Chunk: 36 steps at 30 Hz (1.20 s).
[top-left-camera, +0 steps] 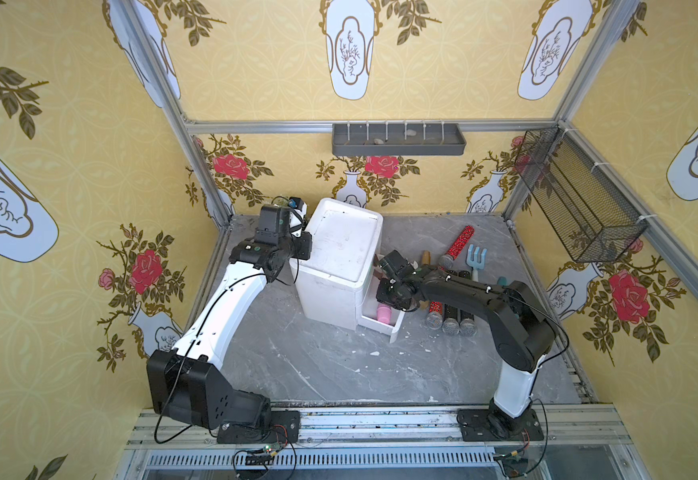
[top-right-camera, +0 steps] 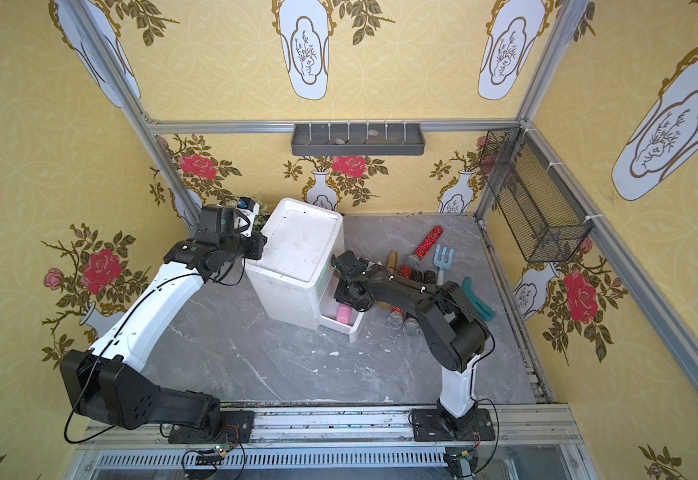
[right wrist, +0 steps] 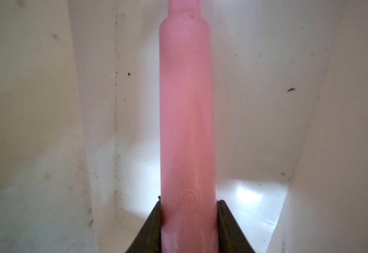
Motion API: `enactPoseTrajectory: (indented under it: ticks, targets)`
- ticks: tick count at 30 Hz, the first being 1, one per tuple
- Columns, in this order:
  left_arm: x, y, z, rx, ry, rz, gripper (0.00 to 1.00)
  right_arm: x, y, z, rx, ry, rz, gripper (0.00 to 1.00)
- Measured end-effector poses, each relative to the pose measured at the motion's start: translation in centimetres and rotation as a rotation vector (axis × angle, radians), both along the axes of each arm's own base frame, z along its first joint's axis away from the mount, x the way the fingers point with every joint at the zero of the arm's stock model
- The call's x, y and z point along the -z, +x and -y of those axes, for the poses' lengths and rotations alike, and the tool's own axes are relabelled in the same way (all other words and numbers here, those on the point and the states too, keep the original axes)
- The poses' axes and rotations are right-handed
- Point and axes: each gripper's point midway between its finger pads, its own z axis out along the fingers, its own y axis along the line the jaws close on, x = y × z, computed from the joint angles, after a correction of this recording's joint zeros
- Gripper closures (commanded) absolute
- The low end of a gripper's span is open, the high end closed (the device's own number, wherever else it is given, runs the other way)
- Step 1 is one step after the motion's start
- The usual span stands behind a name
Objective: Take the microphone out of the drawer
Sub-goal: Pick up the microphone from the drawer, then place the microphone at the center of the board.
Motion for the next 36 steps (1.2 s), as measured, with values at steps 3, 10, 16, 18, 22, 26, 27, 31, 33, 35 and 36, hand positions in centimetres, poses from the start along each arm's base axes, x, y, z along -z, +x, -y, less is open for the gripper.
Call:
enactPoseTrajectory:
  ticks: [3, 10, 16, 18, 22, 26, 27, 31, 33, 35, 36]
  targets:
    - [0.0, 0.0, 0.0, 0.000, 0.000, 0.000, 1.00, -0.4, -0.1, 0.4, 0.019, 0.014, 0.002, 0.76]
    - [-0.1, 0.0, 0.0, -0.001, -0.001, 0.001, 1.00, -1.9, -0.2, 1.0, 0.048, 0.049, 0.022, 0.77]
    - [-0.1, 0.0, 0.0, -0.002, -0.001, 0.001, 1.00, -3.9, 0.4, 0.8, 0.055, 0.101, 0.068, 0.78]
    - [0.0, 0.0, 0.0, -0.004, -0.001, 0.000, 1.00, -4.5, 0.7, 0.9, 0.060, 0.113, 0.084, 0.78]
    - [0.1, 0.0, 0.0, -0.004, 0.000, -0.003, 1.00, -6.0, 1.4, 1.2, 0.078, 0.134, 0.132, 0.78]
    - [0.1, 0.0, 0.0, -0.004, 0.000, -0.004, 1.00, -7.9, 3.1, 2.1, 0.116, 0.162, 0.205, 0.78]
    - [0.1, 0.0, 0.0, -0.004, 0.000, -0.004, 1.00, -8.4, 3.5, 2.4, 0.125, 0.165, 0.220, 0.78]
    - [0.2, 0.1, 0.0, -0.004, 0.000, -0.005, 1.00, -9.5, 4.4, 3.4, 0.138, 0.170, 0.257, 0.79]
    - [0.2, 0.1, 0.0, -0.004, 0.000, -0.006, 1.00, -10.1, 5.5, 4.6, 0.167, 0.171, 0.280, 0.78]
    - [0.3, 0.1, 0.0, -0.005, 0.000, -0.007, 1.00, -10.3, 6.5, 6.0, 0.193, 0.161, 0.295, 0.78]
    - [0.3, 0.1, 0.0, -0.005, 0.000, -0.007, 1.00, -10.4, 7.1, 6.8, 0.210, 0.157, 0.302, 0.79]
